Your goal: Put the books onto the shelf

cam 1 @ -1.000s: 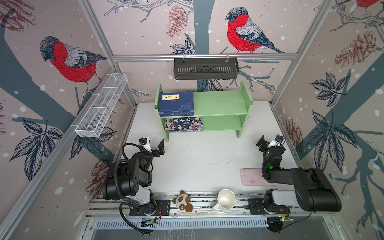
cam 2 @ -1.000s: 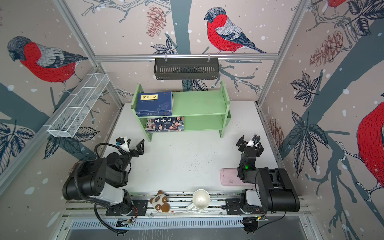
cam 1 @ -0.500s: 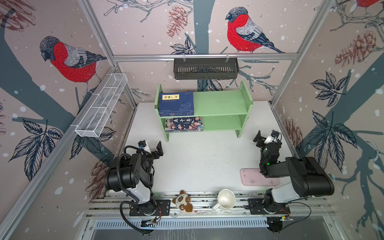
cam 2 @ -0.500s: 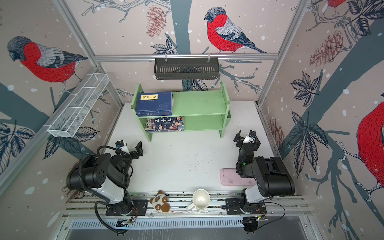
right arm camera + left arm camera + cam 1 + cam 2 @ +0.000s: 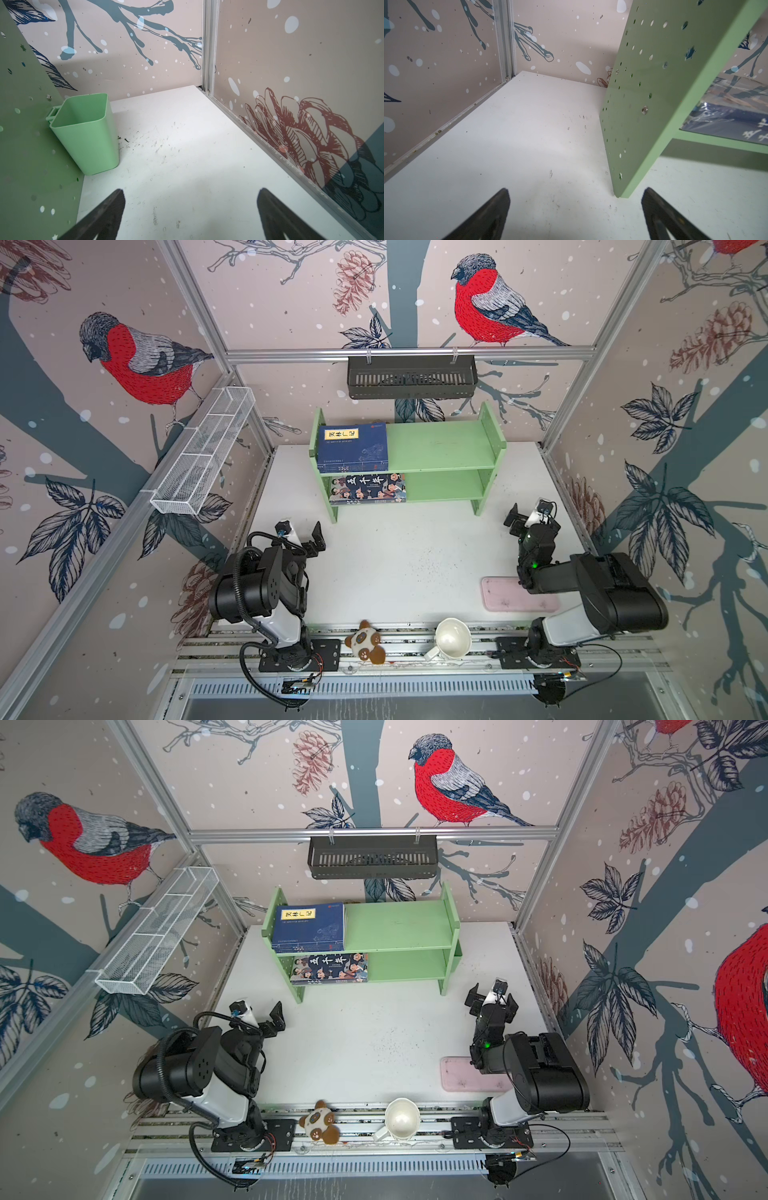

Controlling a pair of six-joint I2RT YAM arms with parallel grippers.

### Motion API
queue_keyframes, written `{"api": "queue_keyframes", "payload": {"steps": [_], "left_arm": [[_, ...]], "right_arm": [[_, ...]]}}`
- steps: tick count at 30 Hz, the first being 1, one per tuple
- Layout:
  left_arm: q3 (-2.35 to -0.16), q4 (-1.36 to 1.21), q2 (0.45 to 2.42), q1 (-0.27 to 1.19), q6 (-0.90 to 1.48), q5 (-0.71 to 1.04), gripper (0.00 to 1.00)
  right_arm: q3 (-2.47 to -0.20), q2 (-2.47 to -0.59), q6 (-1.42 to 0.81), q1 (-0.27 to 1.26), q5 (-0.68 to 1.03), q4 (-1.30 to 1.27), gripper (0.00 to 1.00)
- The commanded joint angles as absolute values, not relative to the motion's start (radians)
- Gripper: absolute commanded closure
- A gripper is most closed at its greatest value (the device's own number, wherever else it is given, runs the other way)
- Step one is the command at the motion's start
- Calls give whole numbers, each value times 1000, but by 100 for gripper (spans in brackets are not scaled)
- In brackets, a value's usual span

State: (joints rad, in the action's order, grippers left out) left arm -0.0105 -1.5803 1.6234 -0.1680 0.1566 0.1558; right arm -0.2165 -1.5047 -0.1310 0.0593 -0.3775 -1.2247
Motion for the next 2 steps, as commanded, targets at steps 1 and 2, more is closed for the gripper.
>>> {"api": "queue_keyframes", "payload": {"steps": [1, 2], "left_arm": [[-9, -1802, 1625, -169, 152, 152, 1], [-8, -1802, 1625, -169, 152, 152, 1]], "right_arm": [[-221, -1503, -130, 55, -380, -1229, 0], [-215, -1500, -127, 59, -383, -1235, 0]]}}
